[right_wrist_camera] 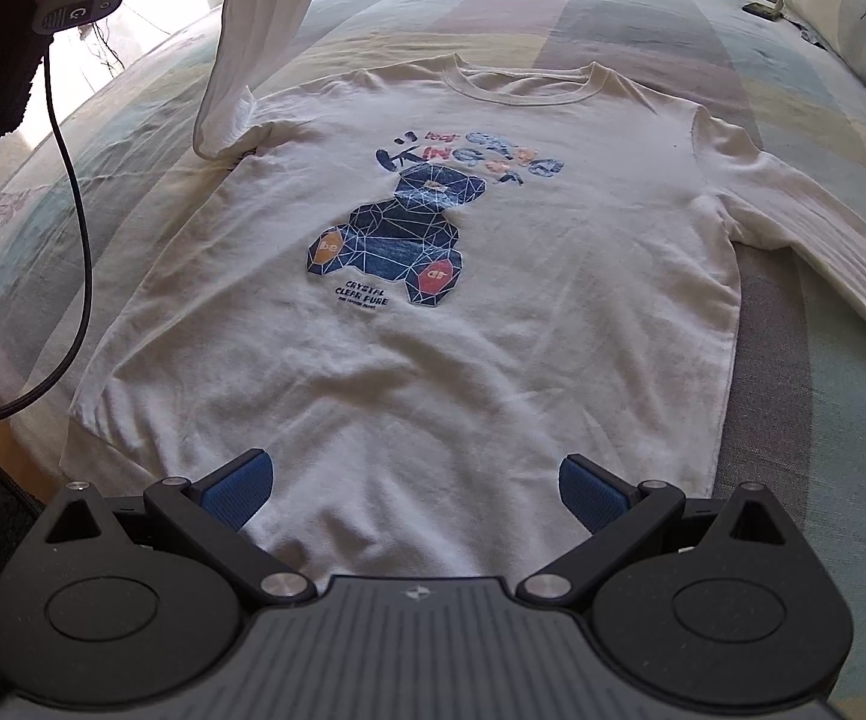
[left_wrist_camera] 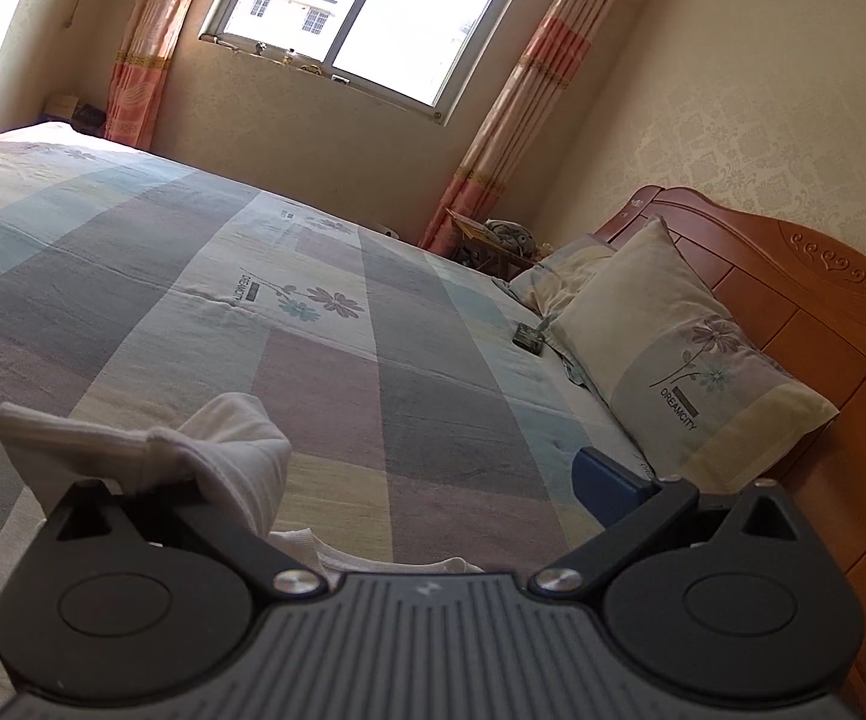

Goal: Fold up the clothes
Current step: 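Lift the cuff with the left gripper, raising the sleeve off the bed, then carry the sleeve across the sweatshirt chest with the left gripper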

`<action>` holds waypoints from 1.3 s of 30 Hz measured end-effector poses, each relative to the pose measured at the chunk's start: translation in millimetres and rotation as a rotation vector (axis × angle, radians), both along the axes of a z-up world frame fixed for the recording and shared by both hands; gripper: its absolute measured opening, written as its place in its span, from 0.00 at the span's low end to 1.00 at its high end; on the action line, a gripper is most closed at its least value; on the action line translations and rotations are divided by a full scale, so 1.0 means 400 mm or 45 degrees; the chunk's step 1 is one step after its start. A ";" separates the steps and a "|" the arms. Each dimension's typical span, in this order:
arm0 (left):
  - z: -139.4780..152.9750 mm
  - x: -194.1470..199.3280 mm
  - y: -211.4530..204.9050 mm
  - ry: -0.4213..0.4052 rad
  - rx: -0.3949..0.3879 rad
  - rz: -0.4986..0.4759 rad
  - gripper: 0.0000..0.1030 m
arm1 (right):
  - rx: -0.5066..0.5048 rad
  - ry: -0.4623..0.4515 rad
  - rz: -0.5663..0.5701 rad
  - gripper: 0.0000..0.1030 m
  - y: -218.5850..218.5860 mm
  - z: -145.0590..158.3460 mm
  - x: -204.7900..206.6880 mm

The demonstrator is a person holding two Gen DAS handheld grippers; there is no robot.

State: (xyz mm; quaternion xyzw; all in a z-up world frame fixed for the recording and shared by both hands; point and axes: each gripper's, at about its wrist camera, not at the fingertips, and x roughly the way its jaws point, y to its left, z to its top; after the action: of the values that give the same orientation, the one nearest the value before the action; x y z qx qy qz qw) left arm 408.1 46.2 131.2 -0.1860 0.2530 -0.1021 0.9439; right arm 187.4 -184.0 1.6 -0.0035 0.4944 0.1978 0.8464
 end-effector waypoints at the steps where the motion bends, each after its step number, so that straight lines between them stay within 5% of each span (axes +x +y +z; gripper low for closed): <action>1: 0.001 0.007 -0.008 0.009 0.006 -0.008 0.99 | 0.000 -0.001 0.001 1.00 -0.001 -0.001 0.000; 18: 0.034 0.090 -0.180 0.013 0.130 -0.158 0.99 | 0.023 -0.022 -0.014 1.00 -0.020 -0.005 0.006; 39: -0.213 0.132 -0.444 0.196 0.305 -0.406 0.99 | 0.011 -0.016 -0.050 1.00 -0.052 -0.011 0.004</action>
State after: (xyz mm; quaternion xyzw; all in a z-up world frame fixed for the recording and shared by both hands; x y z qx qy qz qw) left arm 460.8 -131.5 46.2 -0.0373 0.3608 -0.2050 0.9091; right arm 188.9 -204.6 -2.8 0.0087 0.4881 0.1831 0.8533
